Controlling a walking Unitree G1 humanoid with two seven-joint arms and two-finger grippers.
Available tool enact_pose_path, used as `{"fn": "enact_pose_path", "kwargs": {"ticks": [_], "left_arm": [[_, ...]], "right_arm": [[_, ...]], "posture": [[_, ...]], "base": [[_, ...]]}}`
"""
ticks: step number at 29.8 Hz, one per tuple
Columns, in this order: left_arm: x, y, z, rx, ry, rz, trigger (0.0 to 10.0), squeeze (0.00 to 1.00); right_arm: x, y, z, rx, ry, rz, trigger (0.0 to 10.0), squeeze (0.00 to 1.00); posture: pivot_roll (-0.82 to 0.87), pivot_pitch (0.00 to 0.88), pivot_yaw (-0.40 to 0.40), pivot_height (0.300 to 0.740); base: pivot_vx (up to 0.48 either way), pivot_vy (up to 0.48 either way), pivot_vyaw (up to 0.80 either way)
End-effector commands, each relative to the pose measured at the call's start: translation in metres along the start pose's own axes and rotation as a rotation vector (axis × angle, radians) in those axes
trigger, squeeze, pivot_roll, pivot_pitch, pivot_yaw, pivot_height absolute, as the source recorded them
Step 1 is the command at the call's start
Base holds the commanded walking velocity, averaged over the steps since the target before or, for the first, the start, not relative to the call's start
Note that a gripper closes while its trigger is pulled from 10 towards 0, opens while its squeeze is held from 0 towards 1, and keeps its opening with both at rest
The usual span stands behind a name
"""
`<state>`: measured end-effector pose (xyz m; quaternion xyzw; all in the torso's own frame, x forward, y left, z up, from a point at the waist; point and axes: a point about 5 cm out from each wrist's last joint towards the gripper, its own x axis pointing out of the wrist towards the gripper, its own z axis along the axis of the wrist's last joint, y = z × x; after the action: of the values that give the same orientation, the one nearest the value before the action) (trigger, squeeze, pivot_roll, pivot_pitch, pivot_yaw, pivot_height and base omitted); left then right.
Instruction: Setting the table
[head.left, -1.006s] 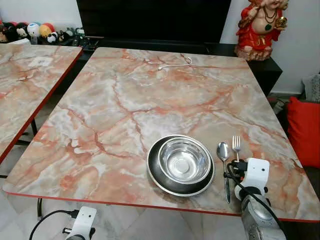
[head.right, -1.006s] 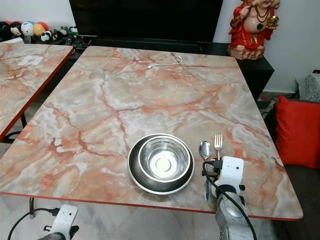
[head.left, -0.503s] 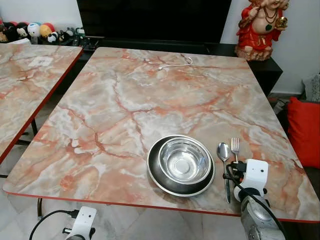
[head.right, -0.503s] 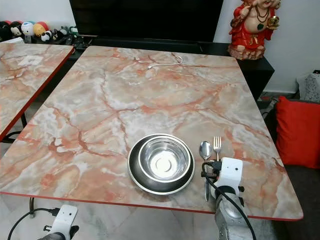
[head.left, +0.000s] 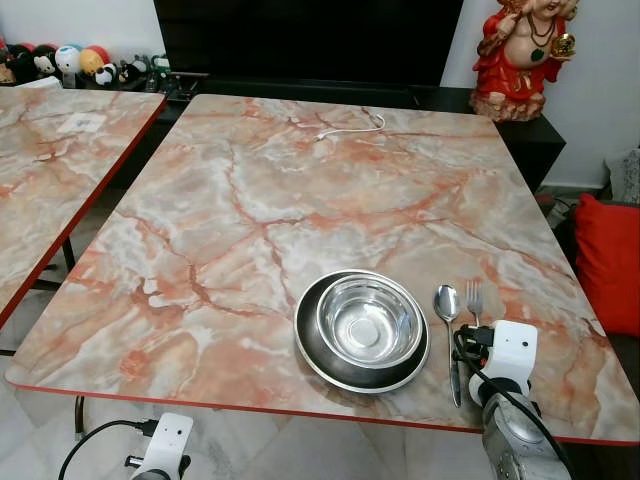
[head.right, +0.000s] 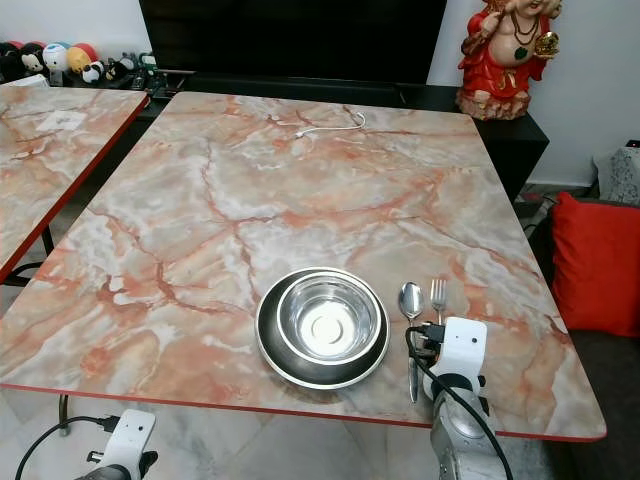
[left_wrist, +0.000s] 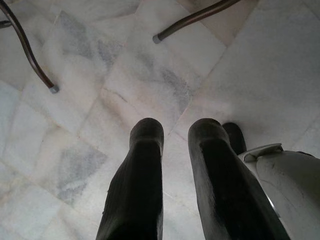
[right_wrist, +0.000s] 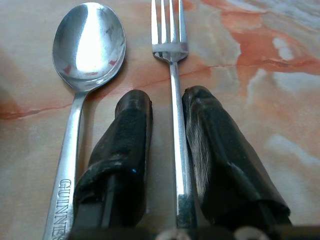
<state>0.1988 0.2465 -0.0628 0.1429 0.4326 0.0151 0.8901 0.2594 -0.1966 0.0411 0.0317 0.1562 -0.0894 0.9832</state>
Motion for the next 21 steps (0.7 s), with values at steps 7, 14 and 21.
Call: {"fn": "enact_pose_path", "kwargs": {"ticks": [7,14,21], "left_arm": [[0.0,0.0,-0.002,0.002,0.007,0.003,10.0,0.0],[0.0,0.001,-0.002,0.001,0.006,0.003,10.0,0.0],[0.0,0.0,-0.002,0.0,0.006,0.002,10.0,0.0]], "right_arm": [[-0.001,-0.004,-0.006,0.01,0.024,-0.018,10.0,0.41],[0.0,-0.006,0.001,0.026,-0.022,-0.042,10.0,0.0],[-0.002,-0.012,0.019,0.066,-0.145,-0.077,10.0,0.0]], "posture": [[0.12,0.044,-0.048,0.74],[0.13,0.044,-0.047,0.74],[0.12,0.043,-0.047,0.74]], "base": [[0.0,0.0,0.0],[0.0,0.0,0.0],[0.0,0.0,0.0]]}}
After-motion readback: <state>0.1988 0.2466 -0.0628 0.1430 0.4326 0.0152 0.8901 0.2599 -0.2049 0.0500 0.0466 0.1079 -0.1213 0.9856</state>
